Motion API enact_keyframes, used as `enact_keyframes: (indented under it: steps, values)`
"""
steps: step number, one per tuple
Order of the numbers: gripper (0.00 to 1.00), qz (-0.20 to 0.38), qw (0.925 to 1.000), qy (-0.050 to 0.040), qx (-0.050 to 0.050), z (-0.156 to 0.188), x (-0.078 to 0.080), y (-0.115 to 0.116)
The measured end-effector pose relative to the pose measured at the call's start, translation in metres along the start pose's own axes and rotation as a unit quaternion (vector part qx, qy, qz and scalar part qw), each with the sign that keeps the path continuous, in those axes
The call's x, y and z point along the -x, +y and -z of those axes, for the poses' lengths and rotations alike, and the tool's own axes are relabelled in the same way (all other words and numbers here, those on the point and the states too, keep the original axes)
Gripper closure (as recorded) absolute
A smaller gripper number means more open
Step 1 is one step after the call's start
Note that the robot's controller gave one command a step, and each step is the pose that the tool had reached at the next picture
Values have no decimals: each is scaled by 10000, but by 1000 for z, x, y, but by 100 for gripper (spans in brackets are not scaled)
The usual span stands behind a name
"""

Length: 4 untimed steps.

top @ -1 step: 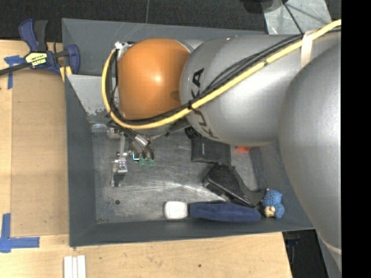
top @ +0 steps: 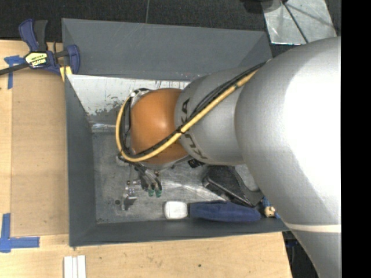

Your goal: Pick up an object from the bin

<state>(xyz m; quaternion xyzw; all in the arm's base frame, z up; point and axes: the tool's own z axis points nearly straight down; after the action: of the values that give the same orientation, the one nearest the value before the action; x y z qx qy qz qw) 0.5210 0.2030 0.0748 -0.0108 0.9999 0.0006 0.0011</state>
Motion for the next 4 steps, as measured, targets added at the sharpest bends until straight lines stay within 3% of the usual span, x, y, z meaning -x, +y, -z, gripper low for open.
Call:
enact_keyframes:
  steps: [1,2,3,4]
  values:
    - [0,-650,9979,-25,38,0,16,-44]
    - [0,-1324,9912,-19,2,43,15,-53]
    - [0,-205,9998,-15,-8,-1,-1,0]
    - [100,-224,9997,-110,35,3,4,1]
